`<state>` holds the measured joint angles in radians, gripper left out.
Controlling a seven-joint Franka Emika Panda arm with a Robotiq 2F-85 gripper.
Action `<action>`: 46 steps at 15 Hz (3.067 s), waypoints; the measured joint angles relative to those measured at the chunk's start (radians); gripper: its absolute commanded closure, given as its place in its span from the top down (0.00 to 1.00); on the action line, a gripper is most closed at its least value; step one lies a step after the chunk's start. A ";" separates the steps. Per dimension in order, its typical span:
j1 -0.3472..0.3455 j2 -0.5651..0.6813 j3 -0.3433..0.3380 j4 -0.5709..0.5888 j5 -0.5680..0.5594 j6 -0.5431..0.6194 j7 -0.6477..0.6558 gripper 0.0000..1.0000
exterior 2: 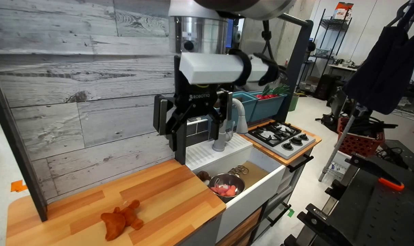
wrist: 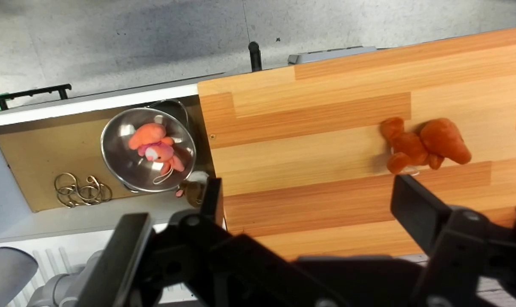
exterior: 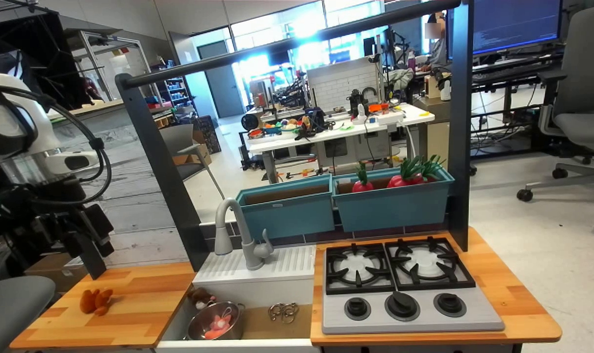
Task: Put the toys on the counter
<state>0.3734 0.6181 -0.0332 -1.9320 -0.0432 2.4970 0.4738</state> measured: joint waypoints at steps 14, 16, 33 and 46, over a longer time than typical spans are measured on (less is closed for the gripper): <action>-0.016 0.046 0.004 0.016 0.006 0.002 -0.004 1.00; -0.043 0.105 0.007 0.056 0.014 0.027 -0.010 1.00; -0.078 0.465 -0.132 0.259 -0.024 0.293 -0.060 1.00; -0.067 0.572 -0.146 0.332 -0.023 0.387 -0.060 0.03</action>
<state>0.3064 1.1897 -0.1793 -1.6004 -0.0664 2.8838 0.4140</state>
